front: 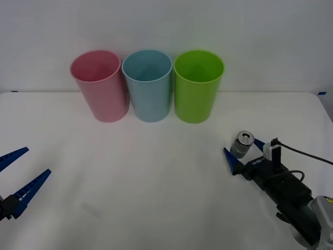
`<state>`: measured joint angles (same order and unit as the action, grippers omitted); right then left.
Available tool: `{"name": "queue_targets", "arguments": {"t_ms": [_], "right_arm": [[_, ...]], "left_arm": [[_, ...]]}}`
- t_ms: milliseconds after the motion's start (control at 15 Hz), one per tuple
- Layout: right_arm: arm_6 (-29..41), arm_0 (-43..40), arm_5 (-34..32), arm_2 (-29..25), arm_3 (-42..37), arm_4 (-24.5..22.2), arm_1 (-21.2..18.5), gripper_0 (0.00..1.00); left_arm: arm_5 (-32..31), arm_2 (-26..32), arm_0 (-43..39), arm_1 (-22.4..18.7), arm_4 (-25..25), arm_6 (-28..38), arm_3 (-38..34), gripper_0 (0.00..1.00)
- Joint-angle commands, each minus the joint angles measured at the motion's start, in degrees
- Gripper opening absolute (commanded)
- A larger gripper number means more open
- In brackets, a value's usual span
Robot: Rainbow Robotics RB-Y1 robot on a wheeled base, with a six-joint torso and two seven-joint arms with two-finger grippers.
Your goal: Grasp the object on the table and drop it into the matching bin: aluminum can to the light blue bin, PET bottle to the pink bin.
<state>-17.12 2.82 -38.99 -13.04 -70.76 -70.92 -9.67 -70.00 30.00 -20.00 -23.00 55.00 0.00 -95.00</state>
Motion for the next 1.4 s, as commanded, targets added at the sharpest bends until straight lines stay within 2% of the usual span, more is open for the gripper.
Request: {"name": "queue_targets", "arguments": {"t_ms": [67,467,600,667,1067,1400], "right_arm": [[-0.55,1.84,0.15,0.03,2.12,0.08,0.52,1.00],[-1.17,2.28,1.55,0.39,2.12,0.08,1.49,1.00],[-1.60,2.28,1.29,0.39,2.12,0.08,1.49,0.16],[-1.78,2.28,1.29,0.39,2.12,0.08,1.49,0.00],[-2.22,2.28,1.11,0.47,2.12,0.08,1.49,0.00],[-2.13,2.10,-1.61,0.65,1.33,1.14,1.40,0.00]], "left_arm": [[0.00,0.00,0.00,0.00,0.00,0.00,0.00,1.00],[0.00,0.00,0.00,0.00,0.00,0.00,0.00,1.00],[0.00,0.00,0.00,0.00,0.00,0.00,0.00,1.00],[0.00,0.00,0.00,0.00,0.00,0.00,0.00,1.00],[0.00,0.00,0.00,0.00,0.00,0.00,0.00,1.00],[0.00,0.00,0.00,0.00,0.00,0.00,0.00,1.00]]}}
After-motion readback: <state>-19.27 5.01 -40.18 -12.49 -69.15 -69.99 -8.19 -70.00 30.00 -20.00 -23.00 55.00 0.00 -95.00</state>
